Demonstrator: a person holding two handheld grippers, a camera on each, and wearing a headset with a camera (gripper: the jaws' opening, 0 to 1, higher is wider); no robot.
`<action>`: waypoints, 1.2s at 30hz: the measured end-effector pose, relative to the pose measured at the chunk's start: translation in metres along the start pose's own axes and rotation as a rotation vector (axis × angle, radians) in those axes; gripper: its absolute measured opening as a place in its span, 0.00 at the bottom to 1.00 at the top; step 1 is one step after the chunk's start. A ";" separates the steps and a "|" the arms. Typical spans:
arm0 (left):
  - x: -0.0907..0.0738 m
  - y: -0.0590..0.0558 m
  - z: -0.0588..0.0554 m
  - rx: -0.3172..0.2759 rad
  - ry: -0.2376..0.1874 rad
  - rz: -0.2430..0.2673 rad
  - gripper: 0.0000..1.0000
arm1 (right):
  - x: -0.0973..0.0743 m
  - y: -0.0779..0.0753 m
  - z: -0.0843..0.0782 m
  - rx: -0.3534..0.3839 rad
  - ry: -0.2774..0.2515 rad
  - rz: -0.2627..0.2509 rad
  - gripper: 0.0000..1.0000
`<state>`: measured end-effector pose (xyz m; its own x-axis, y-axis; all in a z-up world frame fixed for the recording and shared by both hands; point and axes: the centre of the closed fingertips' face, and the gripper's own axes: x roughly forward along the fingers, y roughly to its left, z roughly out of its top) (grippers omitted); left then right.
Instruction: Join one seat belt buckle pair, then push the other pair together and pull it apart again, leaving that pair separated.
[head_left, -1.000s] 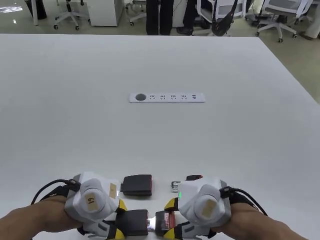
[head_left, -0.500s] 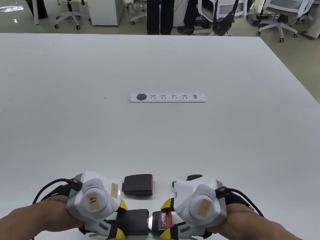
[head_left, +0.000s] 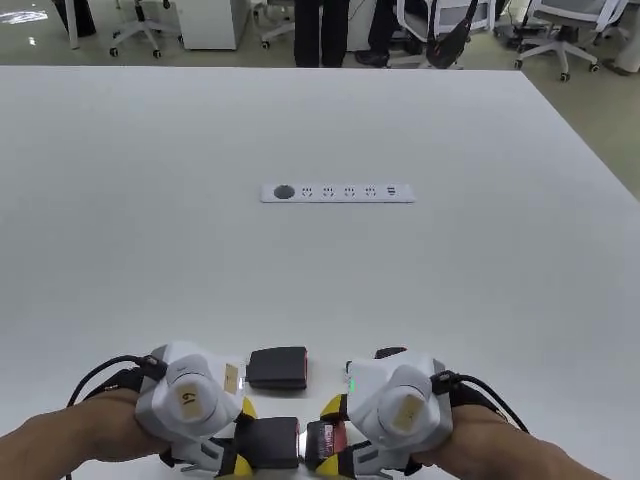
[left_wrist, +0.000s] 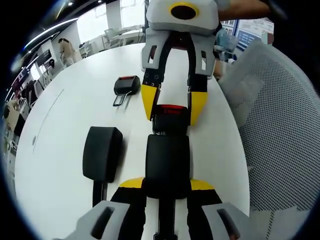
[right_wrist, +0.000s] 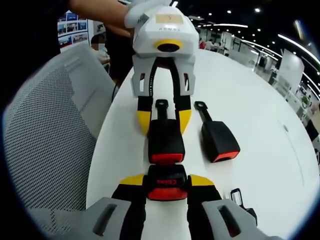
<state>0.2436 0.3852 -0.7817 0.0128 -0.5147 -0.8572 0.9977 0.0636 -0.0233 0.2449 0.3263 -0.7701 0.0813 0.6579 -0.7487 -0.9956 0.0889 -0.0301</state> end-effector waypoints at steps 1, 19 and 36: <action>0.000 -0.001 0.000 0.008 0.004 0.000 0.31 | -0.001 0.000 0.000 -0.003 -0.003 -0.001 0.26; -0.003 -0.002 -0.003 0.009 -0.004 0.000 0.32 | -0.003 0.003 0.003 -0.028 -0.026 0.013 0.26; -0.003 -0.003 -0.002 0.014 0.016 -0.004 0.33 | -0.002 0.006 -0.001 -0.098 -0.004 0.003 0.30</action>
<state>0.2409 0.3883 -0.7797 0.0077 -0.5011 -0.8653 0.9986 0.0493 -0.0197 0.2382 0.3245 -0.7695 0.0785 0.6607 -0.7465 -0.9956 0.0139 -0.0924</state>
